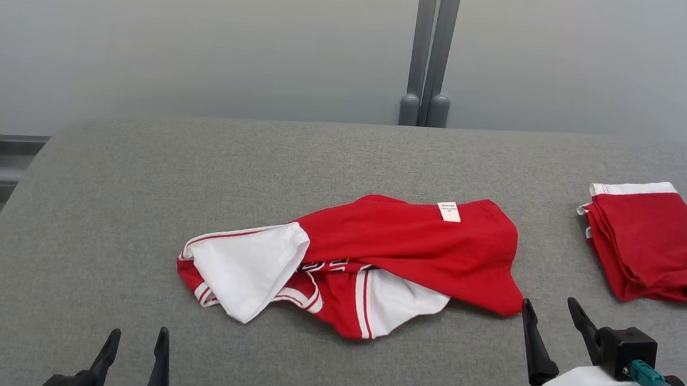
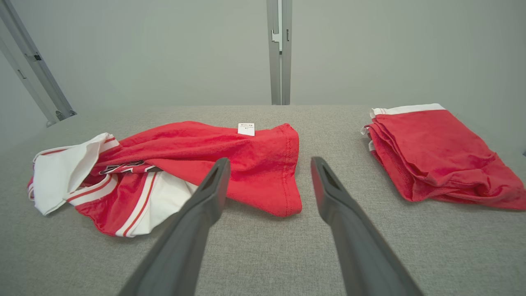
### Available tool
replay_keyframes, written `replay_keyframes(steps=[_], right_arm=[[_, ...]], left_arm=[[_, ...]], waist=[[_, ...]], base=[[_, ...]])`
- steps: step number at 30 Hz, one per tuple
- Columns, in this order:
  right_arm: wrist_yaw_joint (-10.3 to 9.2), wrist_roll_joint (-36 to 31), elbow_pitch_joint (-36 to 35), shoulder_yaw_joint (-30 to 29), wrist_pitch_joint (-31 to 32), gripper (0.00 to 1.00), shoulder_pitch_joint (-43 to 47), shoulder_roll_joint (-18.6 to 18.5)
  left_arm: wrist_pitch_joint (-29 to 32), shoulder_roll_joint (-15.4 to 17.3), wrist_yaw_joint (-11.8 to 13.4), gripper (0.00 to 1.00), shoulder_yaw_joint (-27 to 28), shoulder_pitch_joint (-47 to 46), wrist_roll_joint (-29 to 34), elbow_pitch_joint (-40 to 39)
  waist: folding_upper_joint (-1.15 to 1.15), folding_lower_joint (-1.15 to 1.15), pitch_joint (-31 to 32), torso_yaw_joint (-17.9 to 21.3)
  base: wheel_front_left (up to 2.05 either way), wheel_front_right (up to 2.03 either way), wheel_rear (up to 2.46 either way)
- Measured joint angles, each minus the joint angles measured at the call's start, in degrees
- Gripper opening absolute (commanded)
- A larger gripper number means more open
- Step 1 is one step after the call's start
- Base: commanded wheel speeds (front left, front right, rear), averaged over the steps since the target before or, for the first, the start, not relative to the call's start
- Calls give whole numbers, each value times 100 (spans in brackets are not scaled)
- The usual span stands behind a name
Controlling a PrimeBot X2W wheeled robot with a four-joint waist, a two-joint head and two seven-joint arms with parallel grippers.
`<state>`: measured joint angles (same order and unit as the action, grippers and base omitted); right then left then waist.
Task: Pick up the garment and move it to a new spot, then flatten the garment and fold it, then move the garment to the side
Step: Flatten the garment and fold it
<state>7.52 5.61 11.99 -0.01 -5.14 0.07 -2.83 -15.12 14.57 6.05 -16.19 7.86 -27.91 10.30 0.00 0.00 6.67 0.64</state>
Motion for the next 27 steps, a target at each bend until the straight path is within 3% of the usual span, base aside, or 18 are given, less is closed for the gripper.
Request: replay_keyframes(steps=[22, 27], right_arm=[[0, -83, -48, 171, 118, 100, -43, -1], [0, -346, -86, 223, 455, 100, -327, 0]], left_arm=[[69, -29, -32, 100, -122, -118, 8, 143], [598, -116, -96, 100, -254, -402, -135, 300]], waist=[[0, 0, -90, -31], [0, 0, -170, -88]], base=[[0, 0, 0], [0, 0, 0]])
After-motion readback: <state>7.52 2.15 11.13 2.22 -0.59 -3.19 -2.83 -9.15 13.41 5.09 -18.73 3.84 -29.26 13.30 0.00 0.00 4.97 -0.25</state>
